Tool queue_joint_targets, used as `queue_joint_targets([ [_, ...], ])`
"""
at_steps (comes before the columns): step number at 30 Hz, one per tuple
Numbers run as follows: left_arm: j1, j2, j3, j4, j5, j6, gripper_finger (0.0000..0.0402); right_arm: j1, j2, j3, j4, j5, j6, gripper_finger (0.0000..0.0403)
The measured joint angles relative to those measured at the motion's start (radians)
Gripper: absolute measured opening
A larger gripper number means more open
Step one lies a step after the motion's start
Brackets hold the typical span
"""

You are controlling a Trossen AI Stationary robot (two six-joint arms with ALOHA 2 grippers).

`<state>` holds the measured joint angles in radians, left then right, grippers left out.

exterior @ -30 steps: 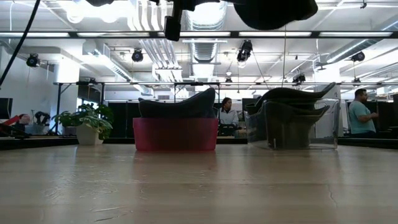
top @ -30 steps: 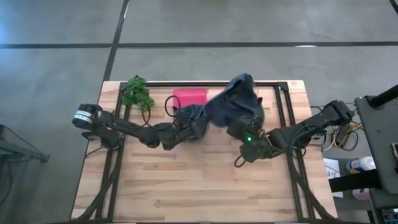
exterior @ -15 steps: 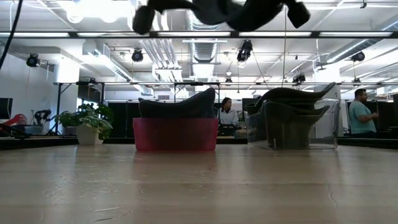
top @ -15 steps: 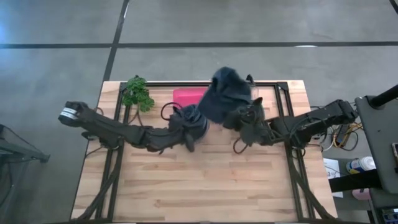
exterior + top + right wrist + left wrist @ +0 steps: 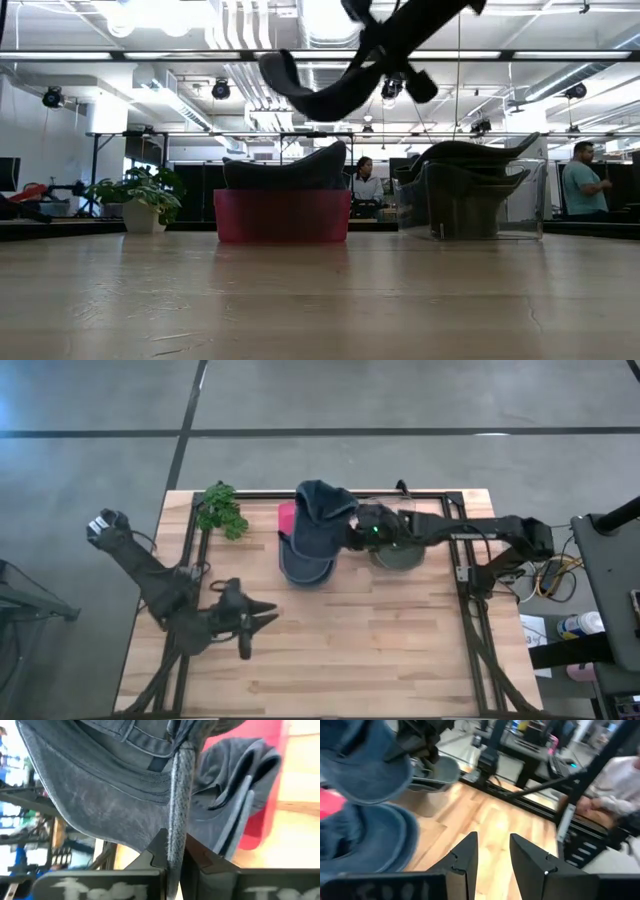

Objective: Pick & Place hat
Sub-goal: Put the blue cap into the red bin

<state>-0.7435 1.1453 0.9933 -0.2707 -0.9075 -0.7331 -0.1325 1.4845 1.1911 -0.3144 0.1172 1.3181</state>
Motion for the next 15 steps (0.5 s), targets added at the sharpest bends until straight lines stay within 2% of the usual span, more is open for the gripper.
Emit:
queue_joint_targets([
  [3,-0.065,-0.001,-0.001,-0.054,-0.132,-0.089,0.0105,-0.065,0.046,0.027,0.005,-0.13,-0.017,0.0013],
  [6,-0.105,-0.001,-0.001,-0.092,-0.206,-0.153,0.0105,-0.102,0.111,0.066,0.004,-0.251,-0.037,0.0013],
  [11,-0.111,-0.001,-0.001,-0.105,-0.221,-0.189,0.0105,-0.127,0.239,0.177,-0.068,-0.405,-0.09,0.0013],
  [15,-0.11,-0.001,-0.001,-0.105,-0.238,-0.202,0.0105,-0.147,0.337,0.267,-0.209,-0.466,-0.143,0.0013],
])
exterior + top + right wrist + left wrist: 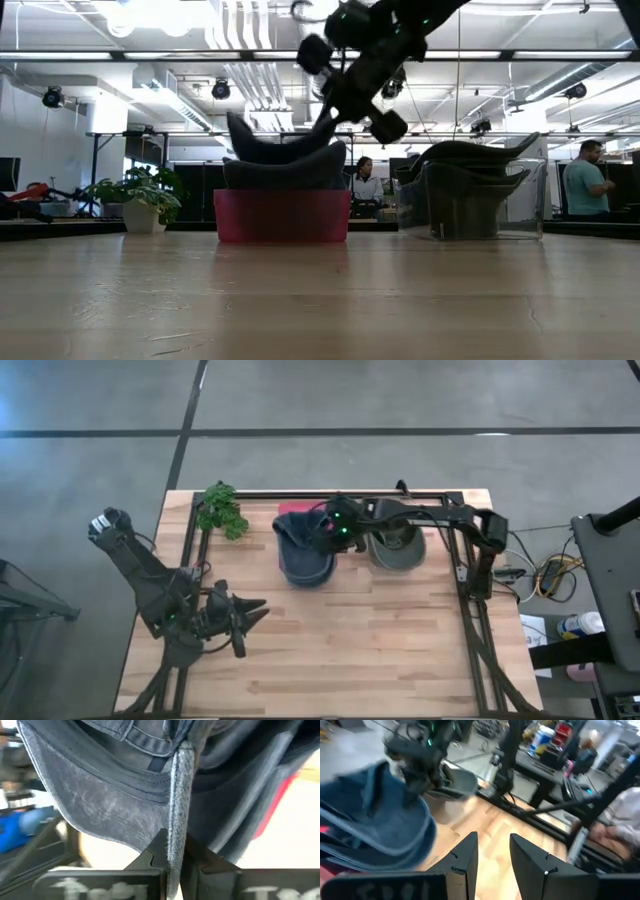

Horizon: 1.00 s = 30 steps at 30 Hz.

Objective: Pick & Place hat
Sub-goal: Put the blue cap into the red bin

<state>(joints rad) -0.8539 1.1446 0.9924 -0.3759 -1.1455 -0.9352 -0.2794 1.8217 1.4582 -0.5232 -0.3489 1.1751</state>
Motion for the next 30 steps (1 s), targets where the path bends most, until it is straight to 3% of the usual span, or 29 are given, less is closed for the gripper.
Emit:
queue_joint_targets([
  [8,0.01,-0.001,0.0,-0.001,-0.197,-0.063,0.0105,-0.034,0.078,0.073,-0.094,-0.018,-0.034,0.0013],
  [17,0.097,-0.002,0.0,-0.002,-0.163,-0.089,0.0105,-0.079,0.081,0.071,-0.102,-0.016,-0.002,0.0019],
  [30,0.122,-0.002,0.0,0.0,-0.151,-0.094,0.0105,-0.069,0.111,0.072,-0.083,-0.099,-0.019,0.0103],
])
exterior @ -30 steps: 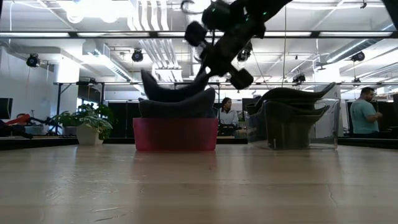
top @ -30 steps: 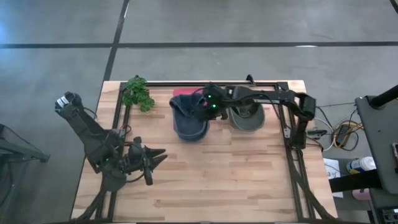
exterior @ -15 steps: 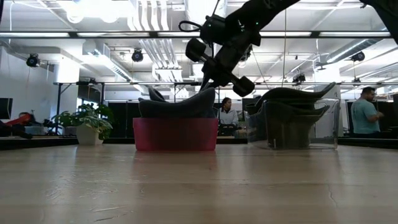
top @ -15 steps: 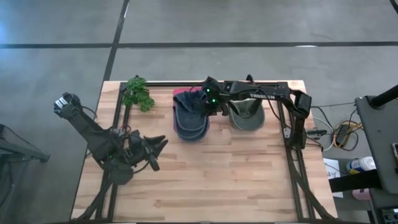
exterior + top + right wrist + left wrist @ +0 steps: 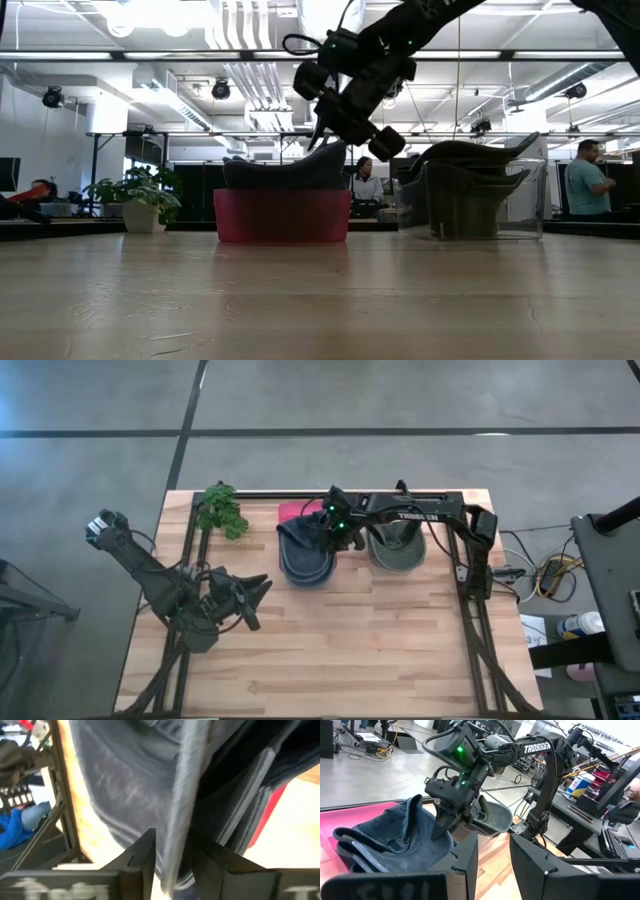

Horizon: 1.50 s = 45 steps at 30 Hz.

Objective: Pick & Place hat
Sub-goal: Put the blue cap into the red bin

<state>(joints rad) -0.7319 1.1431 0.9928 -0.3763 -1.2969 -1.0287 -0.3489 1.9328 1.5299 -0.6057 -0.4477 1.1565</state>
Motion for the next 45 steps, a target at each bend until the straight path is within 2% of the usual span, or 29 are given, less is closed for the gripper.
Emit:
queue_joint_targets([
  [7,0.0,0.0,0.0,0.0,0.003,-0.014,0.0105,-0.01,-0.044,0.0,-0.068,-0.065,-0.085,0.0133],
  [11,0.0,0.0,0.0,-0.002,0.003,-0.015,0.0105,-0.011,-0.074,0.001,-0.172,-0.092,-0.206,0.0144],
  [14,0.0,0.0,0.0,-0.008,0.005,-0.015,0.0105,-0.017,-0.117,0.001,-0.235,-0.032,-0.277,0.0145],
  [18,0.002,0.0,0.0,-0.009,0.008,-0.016,0.0105,-0.02,-0.17,0.003,-0.162,0.106,-0.289,0.0138],
  [20,0.004,0.0,0.0,-0.011,0.008,-0.016,0.0105,-0.024,-0.176,0.003,-0.121,0.132,-0.288,0.0132],
  [31,0.013,0.0,0.0,-0.024,0.009,-0.026,0.0105,-0.029,-0.034,0.002,-0.012,0.137,-0.274,0.0107],
  [39,0.015,0.0,-0.004,-0.029,0.011,-0.045,0.0105,-0.032,0.002,0.002,-0.041,0.133,-0.303,0.0083],
  [45,0.019,0.0,-0.017,-0.031,0.011,-0.056,0.0105,-0.019,0.013,0.002,0.039,0.137,-0.27,0.0073],
])
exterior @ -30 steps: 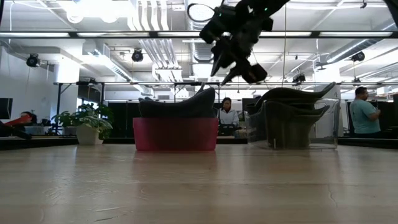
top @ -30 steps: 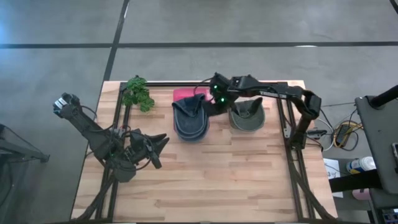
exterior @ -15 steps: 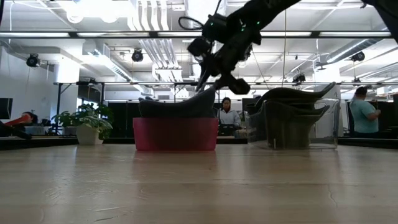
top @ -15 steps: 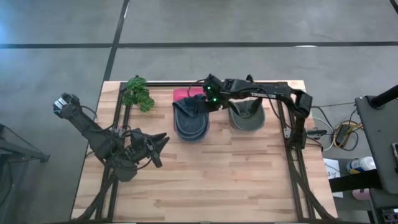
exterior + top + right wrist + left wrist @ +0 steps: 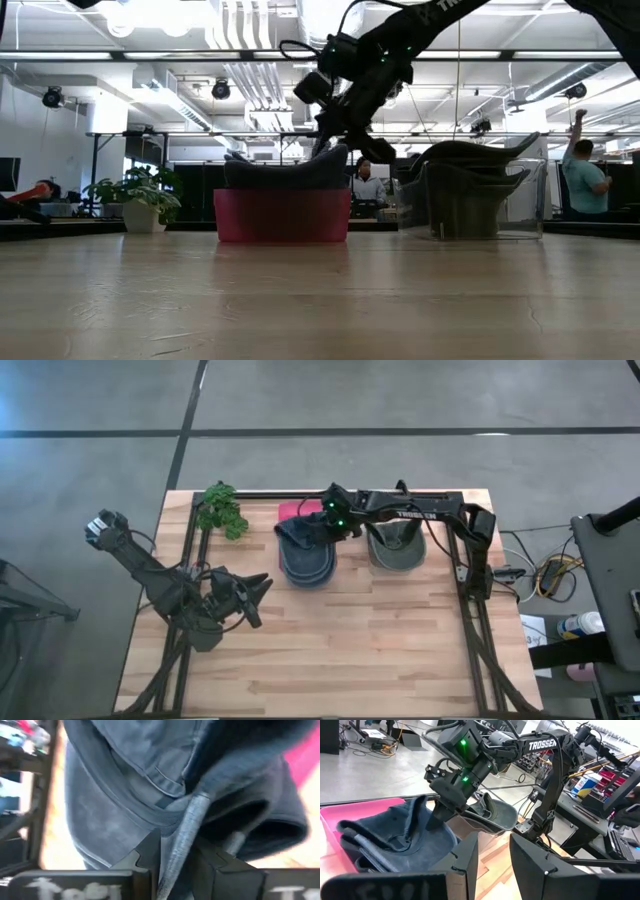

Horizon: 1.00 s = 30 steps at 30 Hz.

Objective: Pick & Place hat
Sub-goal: Put the blue cap into the red bin

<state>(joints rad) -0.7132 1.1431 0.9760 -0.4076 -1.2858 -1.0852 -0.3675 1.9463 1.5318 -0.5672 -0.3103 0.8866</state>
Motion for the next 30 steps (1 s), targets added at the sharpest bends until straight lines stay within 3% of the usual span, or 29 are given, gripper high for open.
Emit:
queue_joint_targets([
  [9,0.001,0.0,0.0,0.004,0.001,-0.02,0.0105,-0.004,0.0,0.0,-0.037,-0.005,-0.006,0.0079],
  [19,0.001,0.0,0.0,0.003,0.002,-0.024,0.0105,-0.008,-0.024,0.0,-0.071,-0.105,-0.048,0.012],
  [25,0.0,0.0,0.0,0.003,0.002,-0.037,0.0105,-0.01,-0.078,0.0,-0.184,-0.107,-0.129,0.0143],
  [28,0.0,0.0,0.0,0.003,0.002,-0.037,0.0105,-0.01,-0.116,0.0,-0.174,-0.04,-0.144,0.0146],
  [30,0.0,0.0,0.0,0.003,0.002,-0.035,0.0105,-0.01,-0.139,0.0,-0.132,0.066,-0.146,0.0143],
])
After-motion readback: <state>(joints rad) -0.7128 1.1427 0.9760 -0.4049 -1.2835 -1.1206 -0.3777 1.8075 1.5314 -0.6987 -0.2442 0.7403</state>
